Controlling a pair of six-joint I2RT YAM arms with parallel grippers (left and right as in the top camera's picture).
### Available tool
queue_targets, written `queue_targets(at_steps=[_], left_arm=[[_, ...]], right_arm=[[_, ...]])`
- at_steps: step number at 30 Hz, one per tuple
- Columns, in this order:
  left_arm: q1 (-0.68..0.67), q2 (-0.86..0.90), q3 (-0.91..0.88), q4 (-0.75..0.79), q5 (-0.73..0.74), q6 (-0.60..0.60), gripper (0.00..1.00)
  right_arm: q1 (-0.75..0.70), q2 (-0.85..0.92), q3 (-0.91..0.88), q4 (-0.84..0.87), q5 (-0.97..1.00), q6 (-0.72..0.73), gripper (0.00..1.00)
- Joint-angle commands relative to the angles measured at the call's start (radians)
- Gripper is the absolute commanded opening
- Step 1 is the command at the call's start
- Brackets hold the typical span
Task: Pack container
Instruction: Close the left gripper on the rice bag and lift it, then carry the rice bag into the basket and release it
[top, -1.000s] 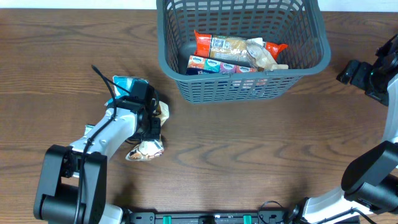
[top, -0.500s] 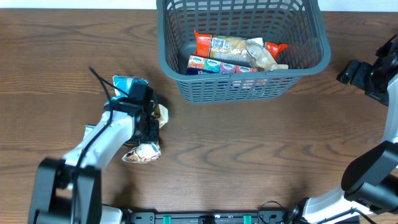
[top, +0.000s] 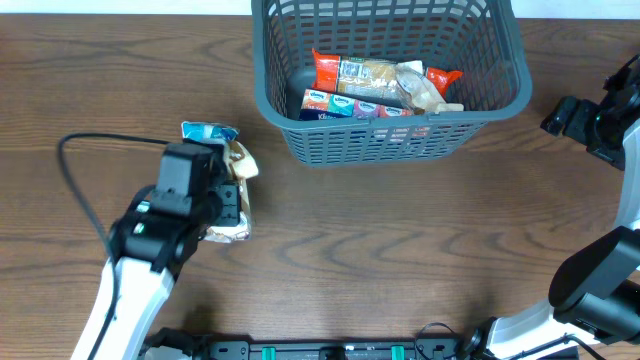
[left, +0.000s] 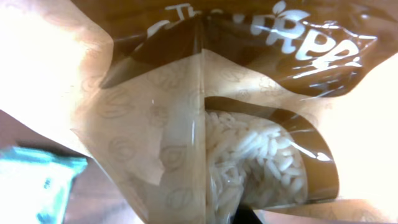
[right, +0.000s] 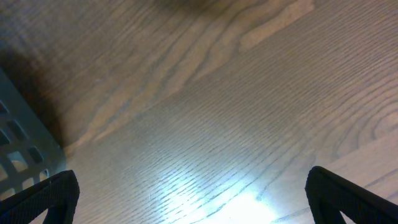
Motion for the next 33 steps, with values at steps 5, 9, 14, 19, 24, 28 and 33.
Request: queue_targets(at_steps=[5, 9, 14, 19, 24, 28, 33], left_arm=[[-0.002, -0.143, 0.010, 0.176, -0.019, -0.002, 0.06], [-0.002, -0.130, 0.073, 0.185, -0.019, 0.003, 0.06], [-0.002, -0.052, 0.225, 0.181, -0.019, 0.056, 0.06], [-0.002, 0.098, 0.435, 0.113, -0.019, 0.111, 0.06], [-0.002, 0.243, 0.645, 0.051, -0.019, 0.138, 0.06], [-0.002, 0.337, 0.776, 0.037, 0.008, 0.138, 0.06], [-0.003, 0.428, 0.895, 0.037, 0.053, 0.138, 0.06]], right_arm=[[-0.006, 0.005, -0.006, -0.002, -0.003, -0.013, 0.99], [-0.006, 0.005, -0.006, -0.002, -0.003, -0.013, 0.99], [-0.006, 0.005, -0.006, 0.000, -0.003, -0.013, 0.99], [-0.006, 0.005, -0.006, 0.002, -0.003, -0.021, 0.99], [-0.006, 0.005, -0.006, 0.002, -0.003, -0.032, 0.99], [-0.006, 0.005, -0.006, 0.002, -0.003, -0.032, 0.99], [-0.006, 0.005, -0.006, 0.004, -0.003, -0.032, 0.99]])
